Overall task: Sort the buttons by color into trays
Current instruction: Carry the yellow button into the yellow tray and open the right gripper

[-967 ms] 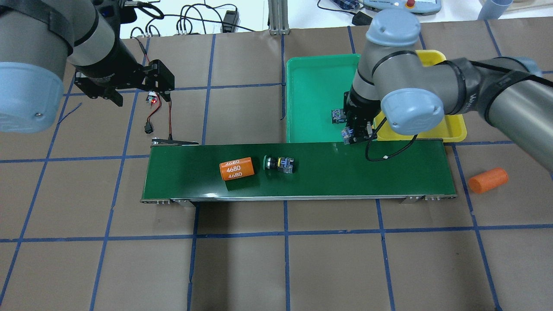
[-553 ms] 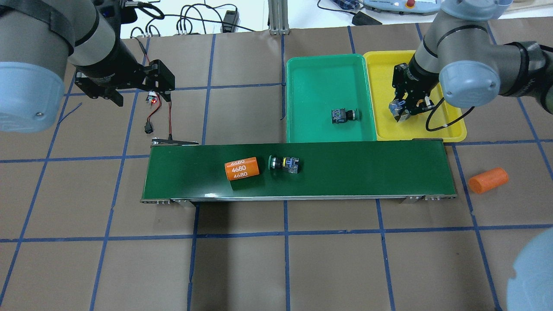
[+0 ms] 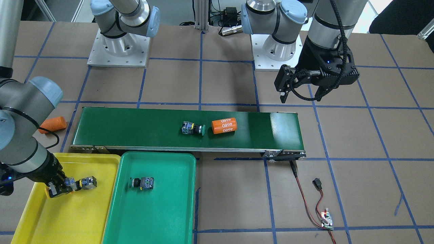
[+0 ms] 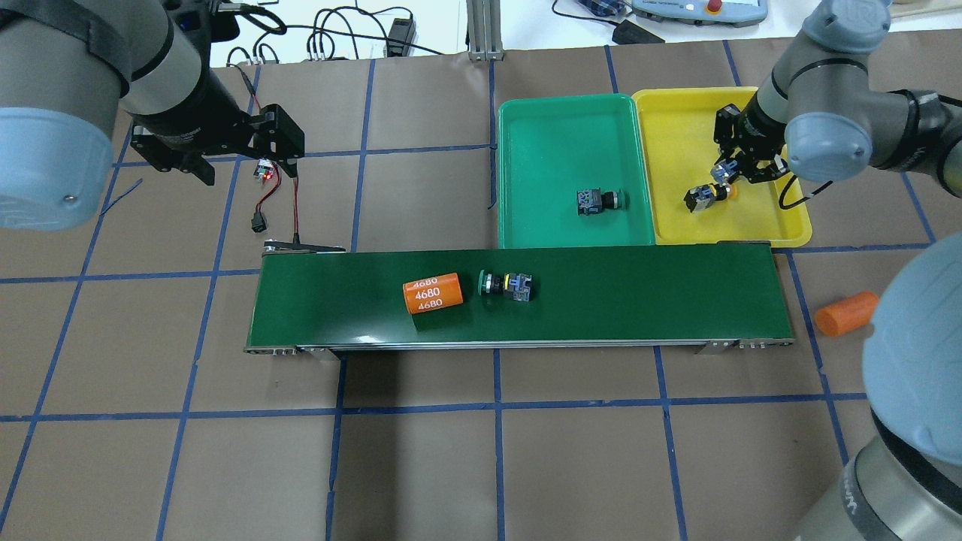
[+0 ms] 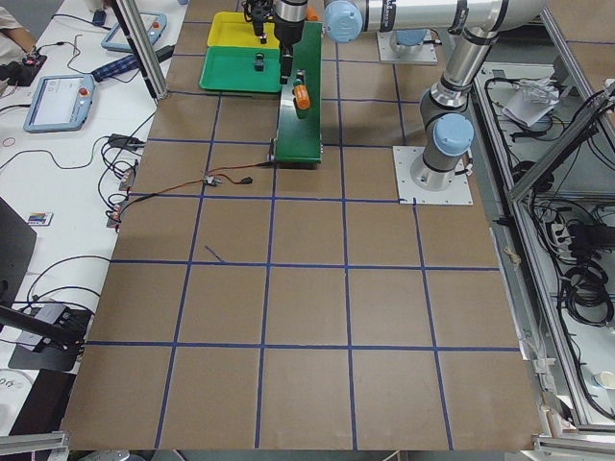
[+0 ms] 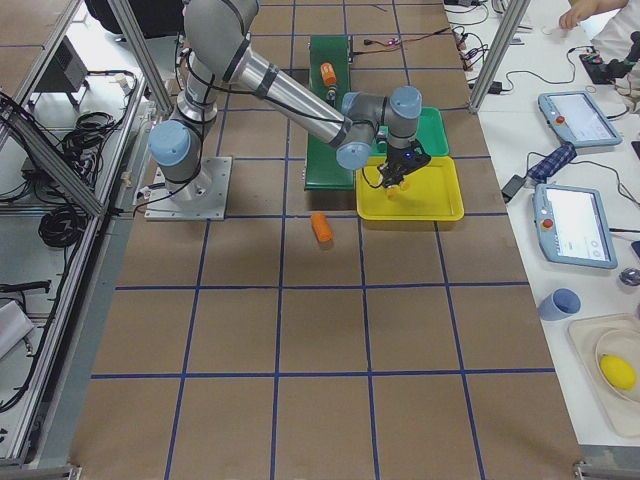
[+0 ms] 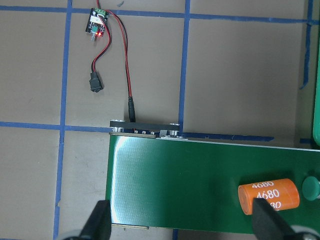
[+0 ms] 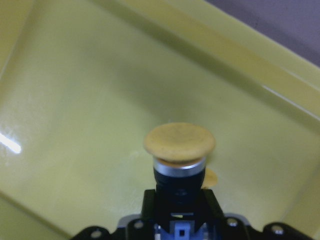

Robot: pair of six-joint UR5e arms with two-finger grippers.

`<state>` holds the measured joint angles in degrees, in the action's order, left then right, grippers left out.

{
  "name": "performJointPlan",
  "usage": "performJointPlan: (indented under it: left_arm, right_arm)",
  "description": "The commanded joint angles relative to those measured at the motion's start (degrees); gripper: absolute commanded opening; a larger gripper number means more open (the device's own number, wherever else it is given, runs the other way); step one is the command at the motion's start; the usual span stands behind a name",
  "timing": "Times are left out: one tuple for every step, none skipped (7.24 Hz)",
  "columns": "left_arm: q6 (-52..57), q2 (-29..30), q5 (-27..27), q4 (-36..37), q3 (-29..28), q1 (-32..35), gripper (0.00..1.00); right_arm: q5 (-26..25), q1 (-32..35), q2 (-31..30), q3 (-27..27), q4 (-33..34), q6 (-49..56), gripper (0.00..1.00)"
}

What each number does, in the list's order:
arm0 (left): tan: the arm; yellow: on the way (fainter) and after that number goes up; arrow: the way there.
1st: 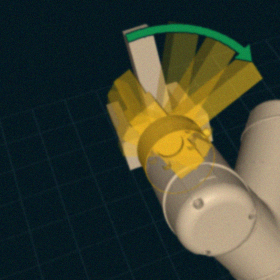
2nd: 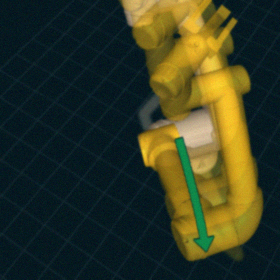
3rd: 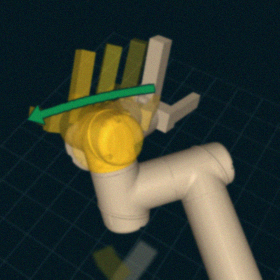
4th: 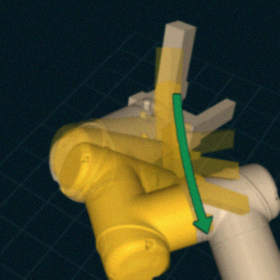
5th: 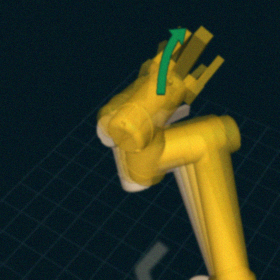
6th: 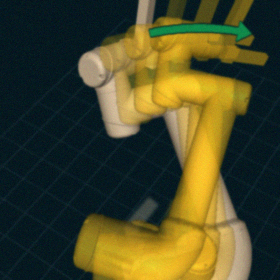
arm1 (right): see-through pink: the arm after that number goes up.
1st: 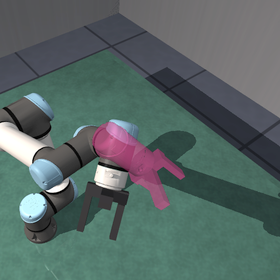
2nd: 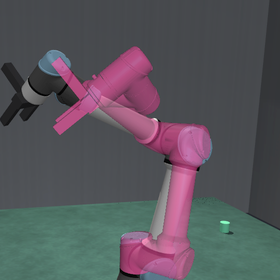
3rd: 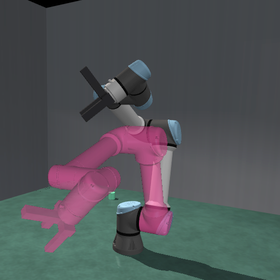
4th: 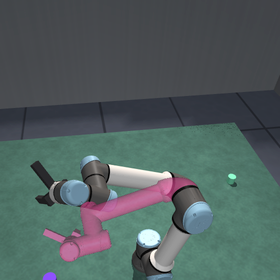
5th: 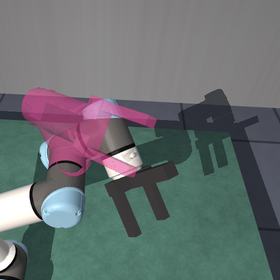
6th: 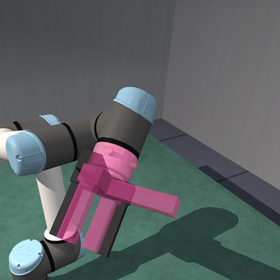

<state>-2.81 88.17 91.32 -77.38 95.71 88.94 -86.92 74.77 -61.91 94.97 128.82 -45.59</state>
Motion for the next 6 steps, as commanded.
performJointPlan:
  left_arm:
    - [0.0,0.0,0.0,-0.1,0.0,0.0,1.00]
    - [0.0,-0.1,0.0,-0.1,0.0,0.0,1.00]
    - [0.0,-0.1,0.0,-0.1,0.0,0.0,1.00]
    - [0.0,-0.1,0.0,-0.1,0.0,0.0,1.00]
    - [0.0,-0.1,0.0,-0.1,0.0,0.0,1.00]
    - [0.0,-0.1,0.0,-0.1,0.0,0.0,1.00]
  right_arm:
    - [-0.3,-1.8,0.6,0.0,-0.1,5.0,0.39]
    - [-0.4,-2.1,0.3,0.1,-0.3,7.0,0.99]
    - [-0.2,-2.1,-0.1,0.2,-0.5,6.8,1.00]
    - [-0.2,-2.0,-0.9,0.3,-0.8,6.7,1.00]
    - [-0.1,-1.7,-4.0,0.9,-5.6,6.0,1.00]
    - [0.6,-1.3,-10.3,1.8,-13.9,3.7,1.00]
